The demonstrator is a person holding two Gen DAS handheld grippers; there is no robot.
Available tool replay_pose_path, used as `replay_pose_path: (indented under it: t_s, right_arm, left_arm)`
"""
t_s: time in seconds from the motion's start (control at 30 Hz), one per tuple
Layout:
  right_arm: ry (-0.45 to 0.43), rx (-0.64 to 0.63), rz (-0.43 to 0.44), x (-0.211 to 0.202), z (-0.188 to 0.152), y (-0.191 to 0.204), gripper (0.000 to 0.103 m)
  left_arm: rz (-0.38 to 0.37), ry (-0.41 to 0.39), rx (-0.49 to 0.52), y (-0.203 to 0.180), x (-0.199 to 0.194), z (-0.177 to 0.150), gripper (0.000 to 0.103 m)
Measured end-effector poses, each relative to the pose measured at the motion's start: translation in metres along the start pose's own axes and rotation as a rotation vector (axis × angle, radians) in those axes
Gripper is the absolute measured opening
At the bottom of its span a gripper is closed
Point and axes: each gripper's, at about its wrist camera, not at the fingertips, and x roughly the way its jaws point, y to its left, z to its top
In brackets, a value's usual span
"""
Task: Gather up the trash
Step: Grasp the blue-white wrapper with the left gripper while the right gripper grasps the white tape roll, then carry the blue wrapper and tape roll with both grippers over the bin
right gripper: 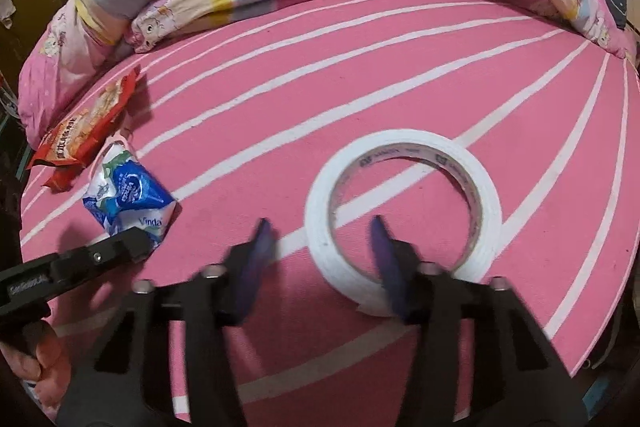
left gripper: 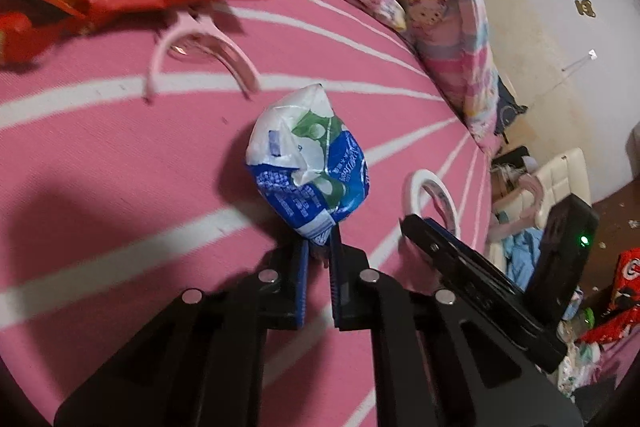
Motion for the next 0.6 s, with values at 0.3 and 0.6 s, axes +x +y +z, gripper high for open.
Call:
replay_pose_path:
  t_s: [0.3, 0.6]
  right_arm:
    - [0.024, -0.004, 0.052, -0.014, -0.016, 0.006, 0.017]
    - [-0.006, 0.009, 0.084, -0.061, -0.042, 0.021, 0.016]
  left_arm:
    - [-0.061, 0.074, 0.018, -0.019, 0.014, -0.021, 0.008]
    - [-0.057, 0.076, 0.046, -0.038, -0.011, -0.048, 0.008]
